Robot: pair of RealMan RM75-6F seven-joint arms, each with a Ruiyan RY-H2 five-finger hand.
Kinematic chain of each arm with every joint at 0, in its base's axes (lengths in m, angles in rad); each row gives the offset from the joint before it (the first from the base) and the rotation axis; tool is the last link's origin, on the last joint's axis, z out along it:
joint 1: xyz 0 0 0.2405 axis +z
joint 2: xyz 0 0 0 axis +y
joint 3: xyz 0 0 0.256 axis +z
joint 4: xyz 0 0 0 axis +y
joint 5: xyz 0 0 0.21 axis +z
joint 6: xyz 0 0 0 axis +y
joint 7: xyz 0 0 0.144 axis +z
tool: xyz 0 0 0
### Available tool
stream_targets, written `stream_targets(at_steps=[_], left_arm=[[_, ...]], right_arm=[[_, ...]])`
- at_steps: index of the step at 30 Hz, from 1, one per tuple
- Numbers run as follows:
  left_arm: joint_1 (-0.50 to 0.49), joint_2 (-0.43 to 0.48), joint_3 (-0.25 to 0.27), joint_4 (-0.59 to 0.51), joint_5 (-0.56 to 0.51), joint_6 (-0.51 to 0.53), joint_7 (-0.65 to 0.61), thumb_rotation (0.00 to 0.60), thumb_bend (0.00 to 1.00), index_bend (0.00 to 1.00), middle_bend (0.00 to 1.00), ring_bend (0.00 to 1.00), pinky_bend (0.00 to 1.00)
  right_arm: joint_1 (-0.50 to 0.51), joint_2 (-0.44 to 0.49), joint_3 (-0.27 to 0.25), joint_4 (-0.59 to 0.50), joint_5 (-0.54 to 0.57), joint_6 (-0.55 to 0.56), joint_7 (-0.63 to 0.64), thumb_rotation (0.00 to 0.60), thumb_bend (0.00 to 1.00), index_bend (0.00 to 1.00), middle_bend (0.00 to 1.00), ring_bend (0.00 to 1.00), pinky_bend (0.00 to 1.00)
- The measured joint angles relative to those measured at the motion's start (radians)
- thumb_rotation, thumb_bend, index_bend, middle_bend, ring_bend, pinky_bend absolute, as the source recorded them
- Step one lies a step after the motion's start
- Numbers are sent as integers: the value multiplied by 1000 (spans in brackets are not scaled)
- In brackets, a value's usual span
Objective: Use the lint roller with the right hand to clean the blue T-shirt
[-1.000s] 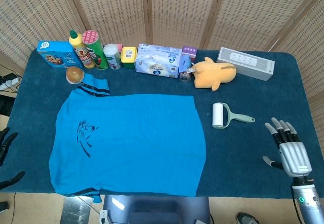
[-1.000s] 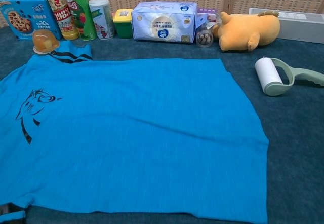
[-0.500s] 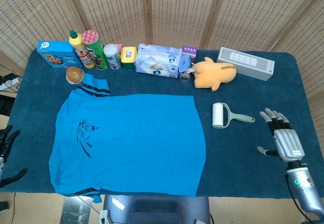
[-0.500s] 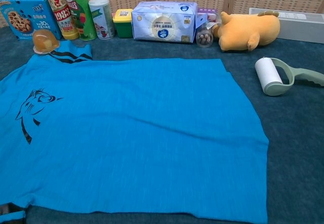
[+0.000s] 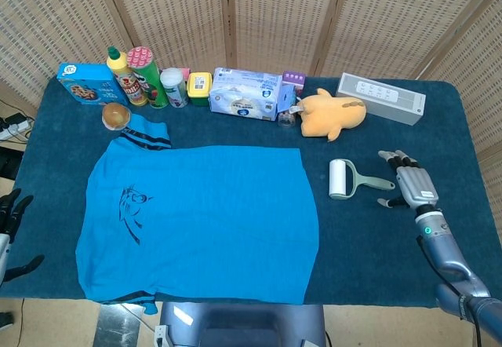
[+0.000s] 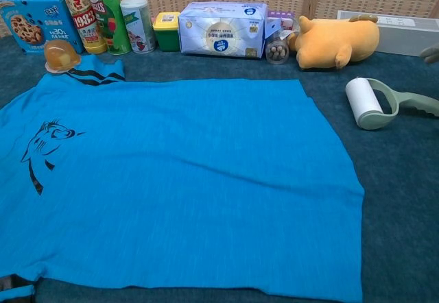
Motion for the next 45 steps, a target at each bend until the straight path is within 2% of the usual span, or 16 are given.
stream_targets(at_steps=[3,7,15,20,26,28,31,34,40,45], left_arm=[[-8,-4,-6,-8,-23,-14,21,600,115,0,0,0,89],[-17,-8,-15,-17,-52,-30,38,600,116,0,0,0,90],[-32,-11,-34,-28,-104,-50,59,600,115,0,0,0,90],[-37,-12,-37,-32,-119,-55,64,600,116,0,0,0,90],[-43,-12,-41,-36,-133,-62,72,600,116,0,0,0,90],[-44,-13,-41,-36,-136,-63,74,600,115,0,0,0,90],[-45,-14,-41,-37,-140,-62,76,600,116,0,0,0,90],[-46,-13,-43,-38,-147,-63,76,600,116,0,0,0,90],[-52,-13,-45,-39,-158,-69,83,600,117,0,0,0,90],[-55,-15,-43,-41,-161,-71,90,600,116,0,0,0,90]], right_arm=[[17,-3,-12,8,-10,-36,25,600,120,140,185,118,231],[48,-6,-29,31,-30,-86,80,600,164,221,233,164,269],[75,-37,-50,85,-58,-97,121,600,229,301,318,232,316],[87,-50,-60,104,-65,-111,139,600,233,413,437,272,365],[101,-80,-65,148,-66,-129,154,600,234,521,547,336,536],[105,-89,-65,161,-63,-136,158,600,241,554,583,373,646],[110,-104,-64,183,-57,-146,161,600,289,577,631,428,750],[114,-120,-64,208,-50,-163,160,600,359,580,668,493,824],[108,-138,-57,231,-42,-134,172,600,417,580,746,617,978],[105,-136,-60,235,-49,-120,182,600,441,585,749,633,1000]])
